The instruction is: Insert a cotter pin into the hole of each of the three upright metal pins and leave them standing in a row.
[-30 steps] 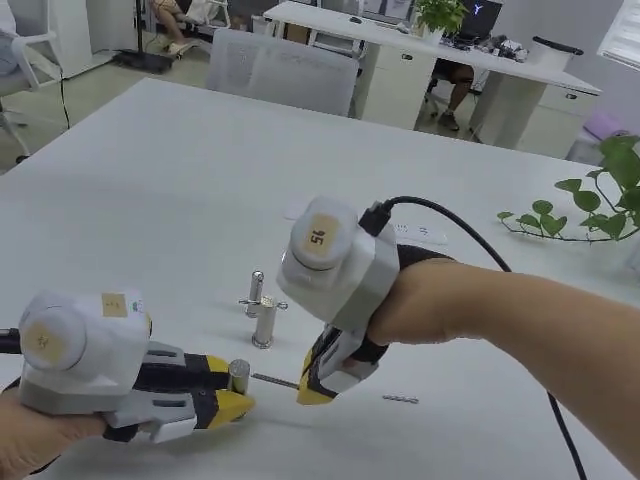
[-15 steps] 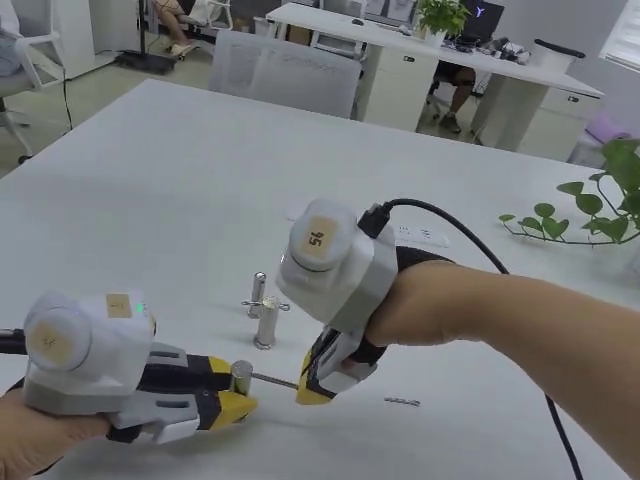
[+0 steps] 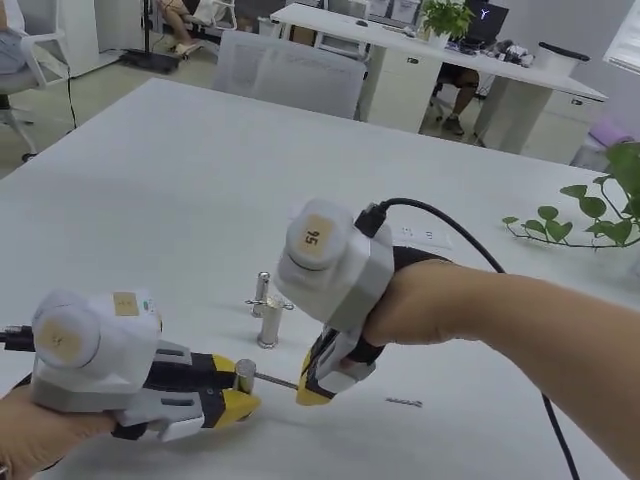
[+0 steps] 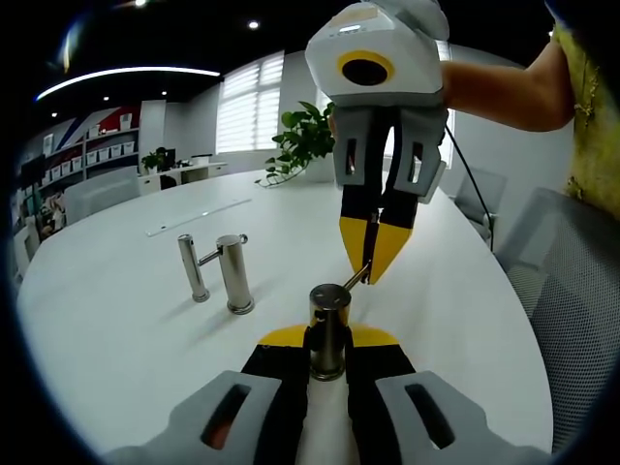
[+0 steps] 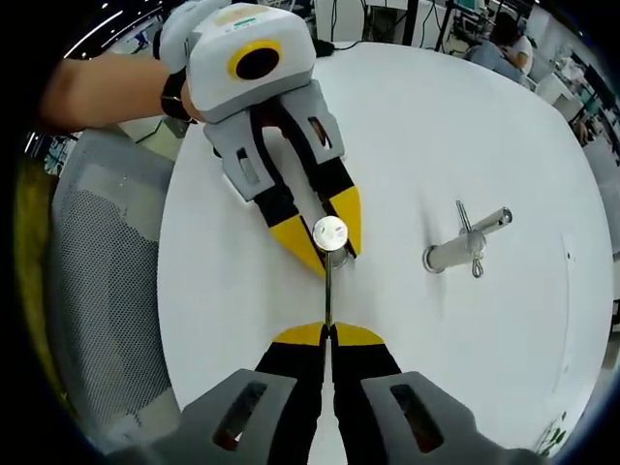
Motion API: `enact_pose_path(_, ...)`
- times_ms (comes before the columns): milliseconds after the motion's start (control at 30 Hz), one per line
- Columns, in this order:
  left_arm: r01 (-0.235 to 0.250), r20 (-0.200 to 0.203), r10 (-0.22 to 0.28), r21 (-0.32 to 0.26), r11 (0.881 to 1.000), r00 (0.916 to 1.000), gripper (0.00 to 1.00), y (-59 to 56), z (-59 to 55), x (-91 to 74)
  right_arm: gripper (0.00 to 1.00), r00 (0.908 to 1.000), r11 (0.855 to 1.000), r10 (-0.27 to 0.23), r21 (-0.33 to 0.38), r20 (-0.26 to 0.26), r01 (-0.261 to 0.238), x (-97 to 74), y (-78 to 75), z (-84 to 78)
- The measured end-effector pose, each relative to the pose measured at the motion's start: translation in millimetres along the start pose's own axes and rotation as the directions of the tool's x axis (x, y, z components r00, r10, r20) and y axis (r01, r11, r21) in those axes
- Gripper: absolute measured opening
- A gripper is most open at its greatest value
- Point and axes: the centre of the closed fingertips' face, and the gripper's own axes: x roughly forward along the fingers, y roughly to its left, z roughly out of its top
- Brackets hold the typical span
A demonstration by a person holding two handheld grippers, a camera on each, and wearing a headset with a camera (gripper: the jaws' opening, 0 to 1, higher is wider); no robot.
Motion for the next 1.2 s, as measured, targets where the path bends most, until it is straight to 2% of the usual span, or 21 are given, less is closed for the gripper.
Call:
enact_pose_path(467, -0.009, -0.01, 0.009, 0.02, 1.0, 0.9999, 0.12, 0.5, -1.1, -0.7, 0.02, 0.9985, 1.0, -0.018, 0.003, -0.052, 0.018, -3.0, 1.4, 3.2)
enact_pose_path(1200, -0.003, -0.005, 0.004, 0.021, 1.0, 1.0, 0.12, 3.4, -1.0, 0.0, 0.02, 0.9982, 1.0, -0.025, -0.006, -0.055, 0.025, -1.6, -1.7, 10.0)
